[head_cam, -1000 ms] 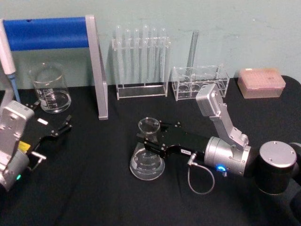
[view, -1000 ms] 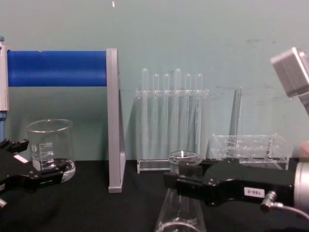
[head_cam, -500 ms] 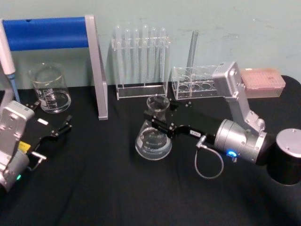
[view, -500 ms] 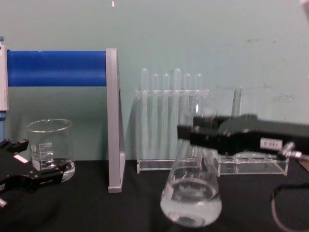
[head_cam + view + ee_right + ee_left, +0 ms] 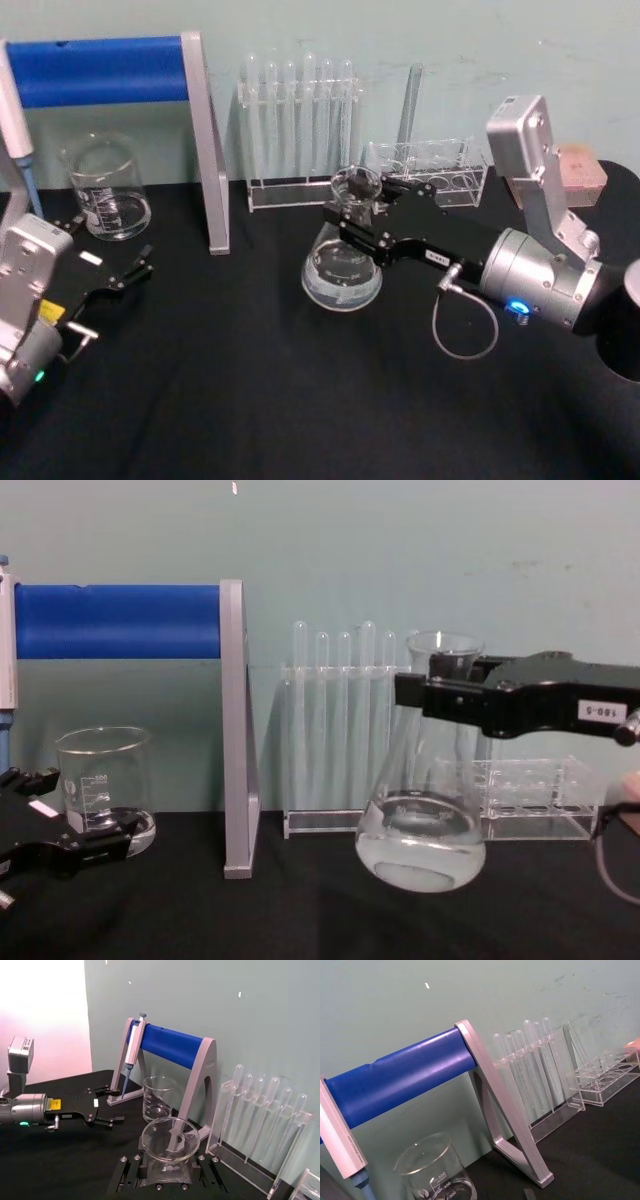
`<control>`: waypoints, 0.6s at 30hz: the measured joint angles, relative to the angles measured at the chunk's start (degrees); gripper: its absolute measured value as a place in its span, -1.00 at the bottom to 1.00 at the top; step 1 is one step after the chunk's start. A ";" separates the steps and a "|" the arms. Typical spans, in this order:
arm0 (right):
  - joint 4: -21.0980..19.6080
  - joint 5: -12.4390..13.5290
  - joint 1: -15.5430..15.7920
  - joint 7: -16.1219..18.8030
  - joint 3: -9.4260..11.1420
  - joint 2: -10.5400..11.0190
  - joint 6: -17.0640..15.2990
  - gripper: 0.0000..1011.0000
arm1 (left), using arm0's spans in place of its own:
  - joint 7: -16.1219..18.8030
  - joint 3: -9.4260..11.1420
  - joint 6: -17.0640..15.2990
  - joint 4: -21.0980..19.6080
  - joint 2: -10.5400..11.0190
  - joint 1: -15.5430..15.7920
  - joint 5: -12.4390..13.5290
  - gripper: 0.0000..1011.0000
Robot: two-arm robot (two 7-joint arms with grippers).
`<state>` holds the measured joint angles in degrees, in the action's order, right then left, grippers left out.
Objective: Grasp the erlenmeyer flask with one hand, shake it three times, then place it back.
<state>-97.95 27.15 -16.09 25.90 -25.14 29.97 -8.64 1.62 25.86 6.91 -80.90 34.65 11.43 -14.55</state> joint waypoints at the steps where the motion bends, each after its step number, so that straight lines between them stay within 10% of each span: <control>1: -0.12 0.07 0.08 -0.02 0.09 0.04 -0.03 -0.10 | 0.00 0.00 0.00 0.00 0.00 0.00 0.00 0.98; 18: -0.12 0.74 0.45 -0.56 0.41 0.00 -0.58 -0.10 | 0.00 0.00 0.00 0.00 0.00 0.00 0.00 0.98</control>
<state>-98.07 27.89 -15.64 25.34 -24.73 29.96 -9.22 1.62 25.86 6.91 -80.90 34.65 11.43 -14.55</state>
